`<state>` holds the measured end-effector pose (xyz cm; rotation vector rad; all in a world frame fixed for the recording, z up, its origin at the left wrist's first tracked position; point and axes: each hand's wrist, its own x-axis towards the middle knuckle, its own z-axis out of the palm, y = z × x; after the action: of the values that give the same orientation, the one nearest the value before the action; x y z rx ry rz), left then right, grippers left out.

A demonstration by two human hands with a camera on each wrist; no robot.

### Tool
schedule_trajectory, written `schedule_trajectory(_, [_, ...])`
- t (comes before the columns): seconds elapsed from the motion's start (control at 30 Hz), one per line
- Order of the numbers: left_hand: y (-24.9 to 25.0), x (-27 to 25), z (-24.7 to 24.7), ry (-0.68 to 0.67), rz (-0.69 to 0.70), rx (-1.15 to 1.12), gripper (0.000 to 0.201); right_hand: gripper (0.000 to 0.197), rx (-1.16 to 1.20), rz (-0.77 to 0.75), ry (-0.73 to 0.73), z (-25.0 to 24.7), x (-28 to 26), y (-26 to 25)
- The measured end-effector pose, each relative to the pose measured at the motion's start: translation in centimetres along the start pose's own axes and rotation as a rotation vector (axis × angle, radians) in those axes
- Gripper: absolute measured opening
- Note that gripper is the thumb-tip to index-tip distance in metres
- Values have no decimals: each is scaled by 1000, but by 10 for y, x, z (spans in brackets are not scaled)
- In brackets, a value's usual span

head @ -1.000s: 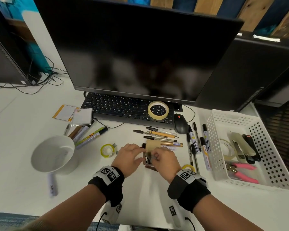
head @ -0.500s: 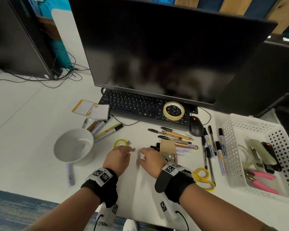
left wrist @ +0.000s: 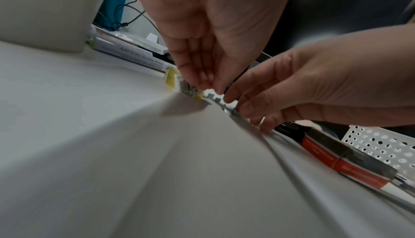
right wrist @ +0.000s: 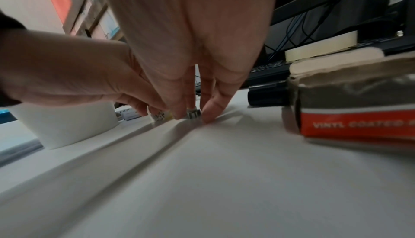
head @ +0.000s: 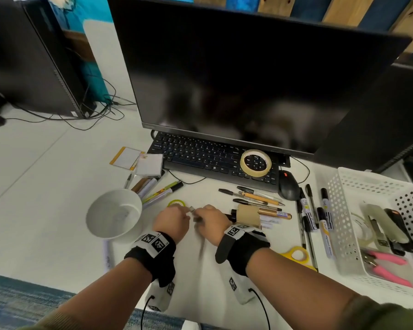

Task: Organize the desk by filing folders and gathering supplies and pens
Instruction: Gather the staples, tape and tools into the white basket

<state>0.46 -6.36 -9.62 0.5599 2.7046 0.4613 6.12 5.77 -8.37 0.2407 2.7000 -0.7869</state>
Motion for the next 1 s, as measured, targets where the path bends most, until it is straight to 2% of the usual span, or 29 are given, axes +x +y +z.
schedule_trajectory(0.23, [-1,3,3,-9,-23,3,34,28,-120,-18,-30,-4,1,-3])
schedule_trajectory(0.4, [4,6,4,-61,-18,-11,37,30,-197,100,-14,-1,-8,2])
schedule_trajectory(0.53, [12,7,5,-98,-21,25,40,30,-168,166,32,-6,-18,16])
schedule_trajectory(0.63, [20,7,5,-73,1,73,33,26,-106,167,109,-12,-29,26])
schedule_trajectory(0.8, [35,0,2,-62,58,197,28,17,2,156,280,-29,-45,41])
schedule_trajectory(0.9, [39,-2,4,-75,107,97,26,10,-8,192,333,-39,-56,56])
schedule_trajectory(1.0, [48,-3,10,-75,255,-44,22,7,-6,251,289,-41,-66,70])
